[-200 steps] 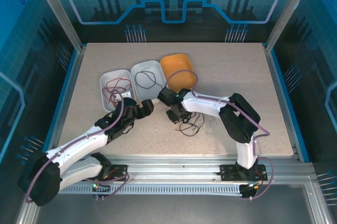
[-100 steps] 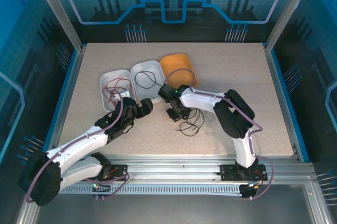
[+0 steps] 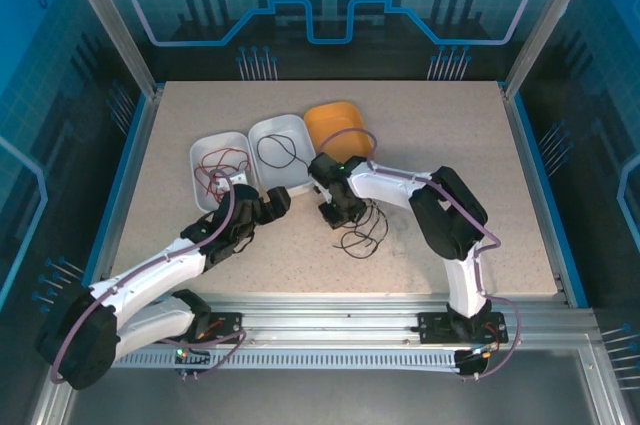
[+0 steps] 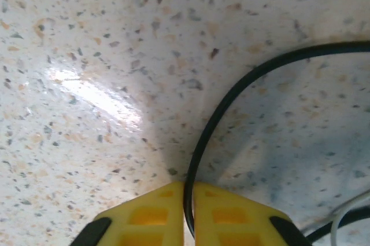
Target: Untangle the cables
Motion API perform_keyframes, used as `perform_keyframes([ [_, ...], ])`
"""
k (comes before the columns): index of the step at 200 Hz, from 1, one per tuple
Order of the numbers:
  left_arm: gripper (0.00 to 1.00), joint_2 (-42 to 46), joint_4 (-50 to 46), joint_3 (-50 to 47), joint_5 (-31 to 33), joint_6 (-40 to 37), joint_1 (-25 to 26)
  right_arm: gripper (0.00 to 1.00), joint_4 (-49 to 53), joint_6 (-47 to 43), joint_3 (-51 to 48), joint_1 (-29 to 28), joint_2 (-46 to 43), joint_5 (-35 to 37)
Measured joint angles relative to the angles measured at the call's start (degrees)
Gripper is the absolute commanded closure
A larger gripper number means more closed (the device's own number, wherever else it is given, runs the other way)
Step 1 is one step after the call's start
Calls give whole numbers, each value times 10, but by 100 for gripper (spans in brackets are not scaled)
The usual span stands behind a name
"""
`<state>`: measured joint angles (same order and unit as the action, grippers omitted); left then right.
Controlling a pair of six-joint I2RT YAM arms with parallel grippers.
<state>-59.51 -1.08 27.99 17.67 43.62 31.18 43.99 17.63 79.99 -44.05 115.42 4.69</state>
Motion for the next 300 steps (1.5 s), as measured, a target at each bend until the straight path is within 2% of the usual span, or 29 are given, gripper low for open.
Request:
perform_keyframes([
  [26,1,-7,1,0,-2,0,-1,100,1,-3,1,-13,-2,25],
  [85,1,-9,12,0,-20,-3,-3,100,10,-3,1,-39,-44,56],
  [120,1,-22,88,-2,-90,-37,-3,100,10,3,2,-39,-106,56],
  [157,1,-57,207,-19,-177,-61,14,100,10,22,-1,-34,-114,53],
  [173,1,-82,243,-20,-191,-64,22,100,21,32,-11,-29,-125,54],
  [223,10,-144,373,-20,-234,-61,49,100,34,66,-52,-14,-198,57],
  [260,23,-193,411,-20,-279,-66,73,100,11,83,-58,-12,-276,54],
  [300,33,-220,451,-20,-291,-65,78,100,4,94,-69,-12,-323,56],
])
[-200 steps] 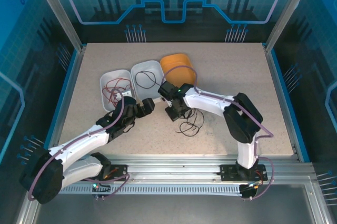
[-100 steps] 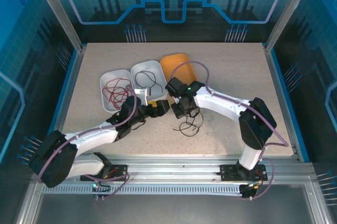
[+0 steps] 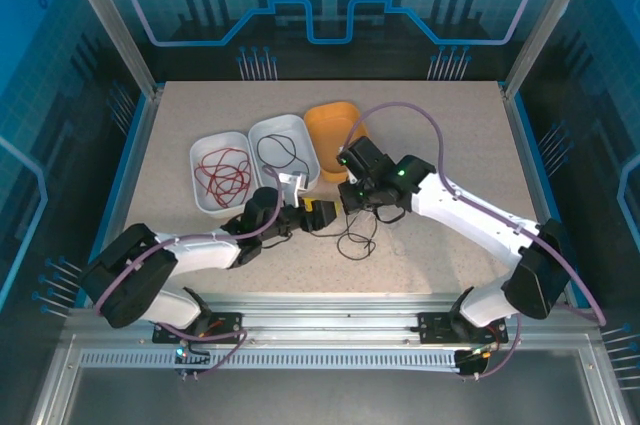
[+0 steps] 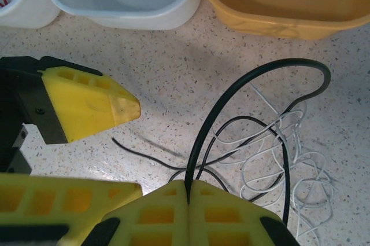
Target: Untangle the cables
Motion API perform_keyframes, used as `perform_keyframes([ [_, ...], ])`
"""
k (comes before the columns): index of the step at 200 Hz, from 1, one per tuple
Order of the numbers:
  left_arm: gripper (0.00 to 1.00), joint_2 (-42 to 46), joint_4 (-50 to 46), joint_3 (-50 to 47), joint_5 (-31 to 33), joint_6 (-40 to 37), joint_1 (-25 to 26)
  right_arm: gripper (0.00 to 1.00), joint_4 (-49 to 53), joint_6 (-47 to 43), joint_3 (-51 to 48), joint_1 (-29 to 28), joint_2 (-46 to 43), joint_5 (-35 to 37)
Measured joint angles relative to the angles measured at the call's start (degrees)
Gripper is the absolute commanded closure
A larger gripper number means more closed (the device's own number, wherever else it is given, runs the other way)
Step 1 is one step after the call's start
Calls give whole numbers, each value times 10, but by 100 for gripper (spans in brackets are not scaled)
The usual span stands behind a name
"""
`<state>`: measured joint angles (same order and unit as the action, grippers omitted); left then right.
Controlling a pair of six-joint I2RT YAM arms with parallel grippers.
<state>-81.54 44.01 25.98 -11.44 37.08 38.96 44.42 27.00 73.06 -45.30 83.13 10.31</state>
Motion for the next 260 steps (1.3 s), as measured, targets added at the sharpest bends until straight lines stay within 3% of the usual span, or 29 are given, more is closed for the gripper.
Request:
perform_keyframes([
  [46,42,-55,-5,11,-5,1,1,100,0,2,-1,0,-40,0],
  [118,42,-155,-6,91,-37,46,1,100,0,5,-2,0,-81,-3],
  [260,76,-242,38,140,-110,107,3,100,-33,-8,-8,-1,-146,-30],
])
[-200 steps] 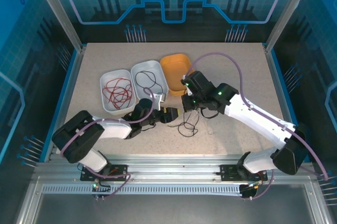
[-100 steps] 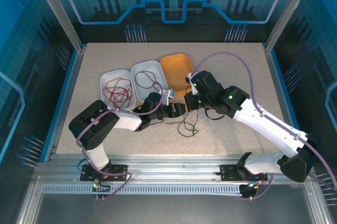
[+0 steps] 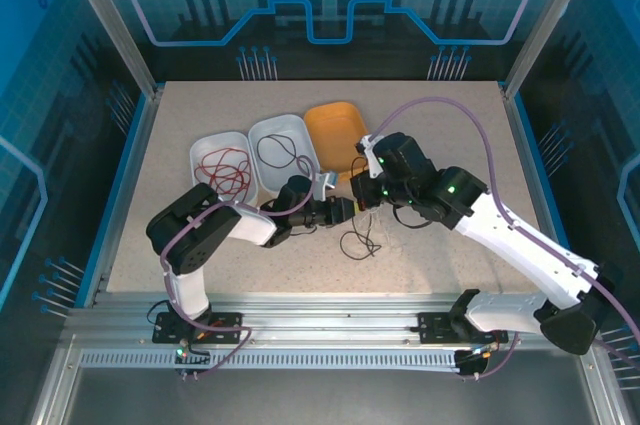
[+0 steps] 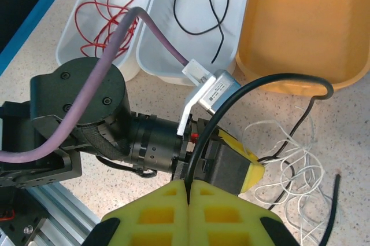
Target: Untangle the cables
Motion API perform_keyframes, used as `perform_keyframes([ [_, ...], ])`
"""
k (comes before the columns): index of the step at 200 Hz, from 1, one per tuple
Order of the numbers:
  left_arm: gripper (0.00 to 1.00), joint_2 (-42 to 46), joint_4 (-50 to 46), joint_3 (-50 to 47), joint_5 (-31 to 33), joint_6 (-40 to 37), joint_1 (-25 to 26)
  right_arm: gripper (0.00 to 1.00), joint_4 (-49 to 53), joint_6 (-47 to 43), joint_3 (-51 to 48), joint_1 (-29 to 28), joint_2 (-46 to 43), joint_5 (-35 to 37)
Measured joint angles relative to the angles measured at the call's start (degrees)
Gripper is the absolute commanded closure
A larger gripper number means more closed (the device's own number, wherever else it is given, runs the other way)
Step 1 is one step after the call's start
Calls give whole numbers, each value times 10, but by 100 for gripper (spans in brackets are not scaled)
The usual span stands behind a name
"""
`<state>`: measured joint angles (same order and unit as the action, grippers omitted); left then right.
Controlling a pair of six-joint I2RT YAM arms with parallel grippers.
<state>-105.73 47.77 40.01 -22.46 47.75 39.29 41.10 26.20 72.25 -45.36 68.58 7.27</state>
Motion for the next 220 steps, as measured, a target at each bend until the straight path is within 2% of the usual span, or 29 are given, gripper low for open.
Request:
perform_keyframes([
  [75,77,0,6,0,-2,4,0,100,24,-34,75,0,-23,28],
  [151,62,16,5,-13,2,2,0,100,49,-71,141,0,-31,63],
  [202,40,86,-10,-43,18,-14,0,100,52,-98,185,0,-20,75],
  [220,26,122,-24,-58,31,-19,0,100,51,-105,199,0,-10,75],
])
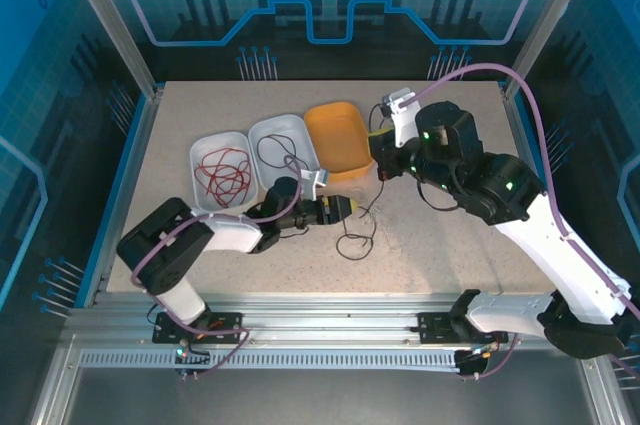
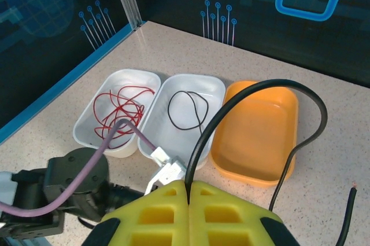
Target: Untangle the cables
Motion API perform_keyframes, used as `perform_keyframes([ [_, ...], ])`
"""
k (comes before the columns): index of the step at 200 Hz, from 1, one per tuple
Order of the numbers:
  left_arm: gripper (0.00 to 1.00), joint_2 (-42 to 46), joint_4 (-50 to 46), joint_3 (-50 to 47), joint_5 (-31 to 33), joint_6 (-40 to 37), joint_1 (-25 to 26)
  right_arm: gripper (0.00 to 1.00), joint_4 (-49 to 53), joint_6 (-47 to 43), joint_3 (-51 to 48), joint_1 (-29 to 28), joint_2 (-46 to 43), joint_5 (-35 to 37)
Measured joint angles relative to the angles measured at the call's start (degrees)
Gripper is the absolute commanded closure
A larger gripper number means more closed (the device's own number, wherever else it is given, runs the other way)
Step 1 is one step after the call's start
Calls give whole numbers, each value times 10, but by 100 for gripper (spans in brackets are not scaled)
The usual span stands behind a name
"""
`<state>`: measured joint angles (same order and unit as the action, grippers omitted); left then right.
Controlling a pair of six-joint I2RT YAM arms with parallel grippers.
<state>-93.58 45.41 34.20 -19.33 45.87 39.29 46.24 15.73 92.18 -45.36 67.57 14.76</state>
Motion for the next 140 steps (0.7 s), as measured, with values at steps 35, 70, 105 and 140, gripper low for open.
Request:
perform_keyframes([
  [35,2,105,-75,-19,44,-24,0,100,-9,-9,13,0,28,-9],
  [70,1,238,-192,-26,132,-48,3,100,-21,-15,24,-1,74,-35],
  [105,1,365,-322,-38,248,-56,3,100,-39,-23,55,-3,136,-62],
  [140,1,454,-425,-56,336,-58,-4,100,-48,-33,107,-7,212,-78],
])
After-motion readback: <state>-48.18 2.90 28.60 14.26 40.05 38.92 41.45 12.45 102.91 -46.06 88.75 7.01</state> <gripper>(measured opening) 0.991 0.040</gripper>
